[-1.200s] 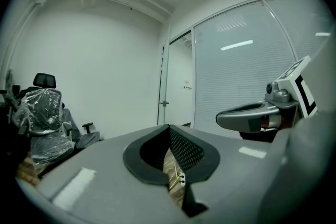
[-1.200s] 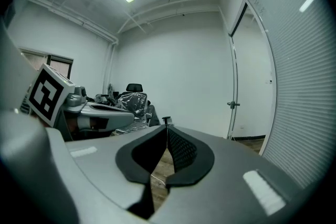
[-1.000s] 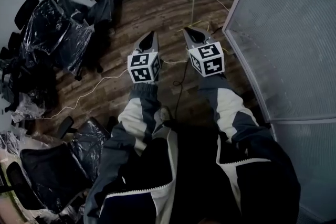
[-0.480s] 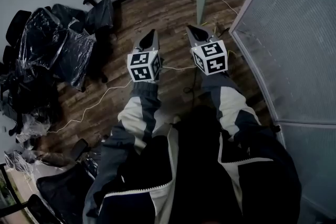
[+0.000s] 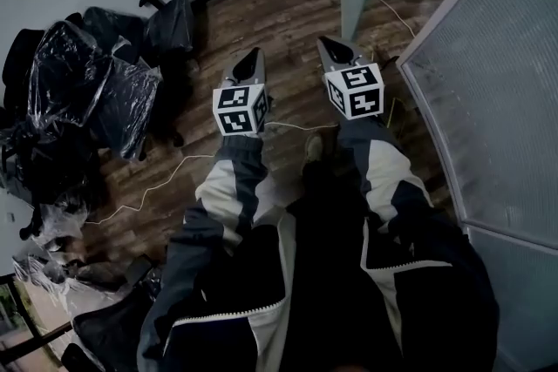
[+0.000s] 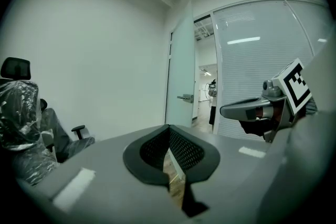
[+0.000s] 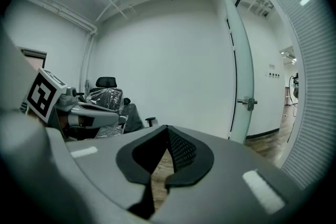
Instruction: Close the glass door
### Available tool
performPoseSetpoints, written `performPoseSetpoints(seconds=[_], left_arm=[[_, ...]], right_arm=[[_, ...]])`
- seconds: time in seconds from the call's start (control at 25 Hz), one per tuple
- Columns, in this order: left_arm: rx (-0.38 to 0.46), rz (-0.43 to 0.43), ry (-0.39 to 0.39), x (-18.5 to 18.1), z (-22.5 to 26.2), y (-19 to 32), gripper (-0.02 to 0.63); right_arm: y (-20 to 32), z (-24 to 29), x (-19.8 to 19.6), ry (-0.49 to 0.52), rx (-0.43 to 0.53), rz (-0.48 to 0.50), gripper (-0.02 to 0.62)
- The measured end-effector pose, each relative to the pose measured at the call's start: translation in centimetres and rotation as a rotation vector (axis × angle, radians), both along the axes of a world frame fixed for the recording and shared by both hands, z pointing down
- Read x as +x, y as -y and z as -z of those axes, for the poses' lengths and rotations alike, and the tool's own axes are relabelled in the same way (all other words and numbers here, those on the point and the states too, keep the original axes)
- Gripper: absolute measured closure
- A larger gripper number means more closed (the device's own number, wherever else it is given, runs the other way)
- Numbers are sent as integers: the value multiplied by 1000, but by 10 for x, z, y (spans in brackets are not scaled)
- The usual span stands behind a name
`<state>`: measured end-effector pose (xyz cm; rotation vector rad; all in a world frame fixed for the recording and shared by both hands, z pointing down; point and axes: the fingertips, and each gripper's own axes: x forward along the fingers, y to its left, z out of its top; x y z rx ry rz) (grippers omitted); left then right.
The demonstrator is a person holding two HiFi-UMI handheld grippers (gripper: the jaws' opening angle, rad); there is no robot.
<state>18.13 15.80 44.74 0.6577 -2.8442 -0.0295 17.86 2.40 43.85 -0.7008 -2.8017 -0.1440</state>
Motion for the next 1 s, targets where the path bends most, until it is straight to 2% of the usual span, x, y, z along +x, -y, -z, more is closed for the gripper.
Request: performPoseSetpoints(seconds=[0.16,0.44,0.72,1.0], left_arm=[[7,29,-17,-77,-3,-7,603],[15,22,-9,-205,1,23,603],[20,24,-26,-288,6,36,603],[35,-33,-31,-373,2,38,603]], right_arm=[[-6,-7,-76,-18,15,33,592],[16,-7,-203,-9,-1,44,592],[36,-6,-292,-34,-22,25,591],[38,-7,-369,-24,-39,-33,591]])
